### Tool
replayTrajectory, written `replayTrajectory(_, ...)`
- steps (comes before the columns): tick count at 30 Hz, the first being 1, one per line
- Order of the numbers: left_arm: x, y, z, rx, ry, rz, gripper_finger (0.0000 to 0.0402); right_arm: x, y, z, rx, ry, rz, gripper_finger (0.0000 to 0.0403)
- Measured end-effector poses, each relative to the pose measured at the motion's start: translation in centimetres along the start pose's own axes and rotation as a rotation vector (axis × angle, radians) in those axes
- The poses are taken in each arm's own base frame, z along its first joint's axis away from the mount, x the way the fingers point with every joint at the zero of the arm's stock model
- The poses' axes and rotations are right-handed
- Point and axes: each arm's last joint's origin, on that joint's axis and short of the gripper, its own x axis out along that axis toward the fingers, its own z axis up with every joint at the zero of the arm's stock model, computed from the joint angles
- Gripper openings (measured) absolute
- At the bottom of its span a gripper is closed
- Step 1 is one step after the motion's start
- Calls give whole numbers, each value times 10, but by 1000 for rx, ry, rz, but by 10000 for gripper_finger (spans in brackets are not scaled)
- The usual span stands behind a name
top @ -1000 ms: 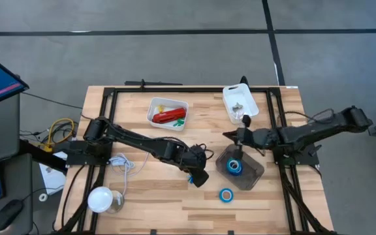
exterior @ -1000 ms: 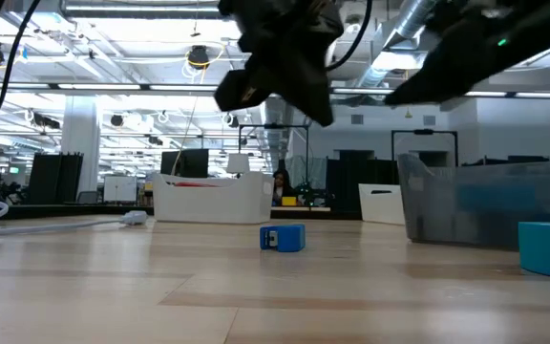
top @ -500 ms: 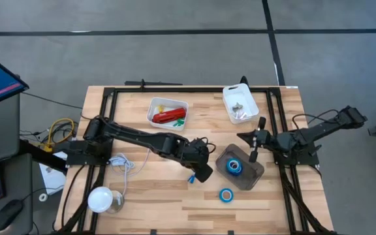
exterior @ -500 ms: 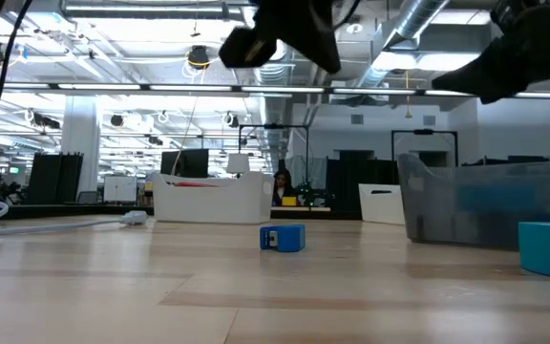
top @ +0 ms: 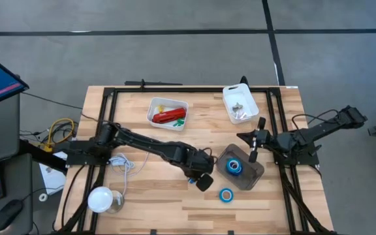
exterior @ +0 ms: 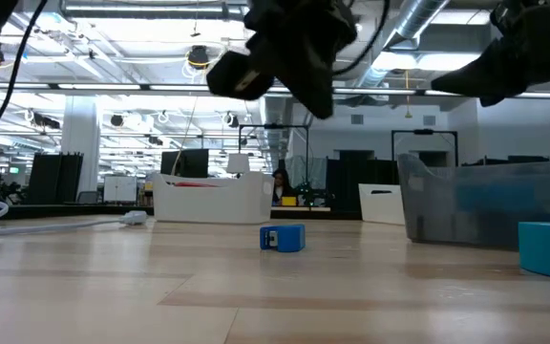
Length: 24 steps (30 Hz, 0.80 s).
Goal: Pick and place Stapler, Stapler remover, tape
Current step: Put the blue small stapler into the left white bin
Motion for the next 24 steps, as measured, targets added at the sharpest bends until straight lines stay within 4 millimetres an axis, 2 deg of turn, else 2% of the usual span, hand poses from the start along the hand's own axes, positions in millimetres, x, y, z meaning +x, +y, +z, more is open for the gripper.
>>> replayTrajectory(3, 12, 0, -3, 4, 56, 53, 1, 0, 0, 1, 6, -7, 0, 0)
replayTrajectory(7, 18, 7, -7, -28, 97, 144, 1, 0, 0, 1, 7, -6, 0, 0)
replayTrajectory(12, 24, 12, -6, -43, 52, 181, 3, 0, 0, 1, 8, -6, 4, 0)
replayTrajectory(17, 38, 26, -7, -20, 70, 227, 5, 0, 0, 0, 3, 0, 8, 0)
replayTrajectory(24, 52, 31, -3, -54, 102, 122, 56, 0, 0, -1, -1, 5, 8, 0)
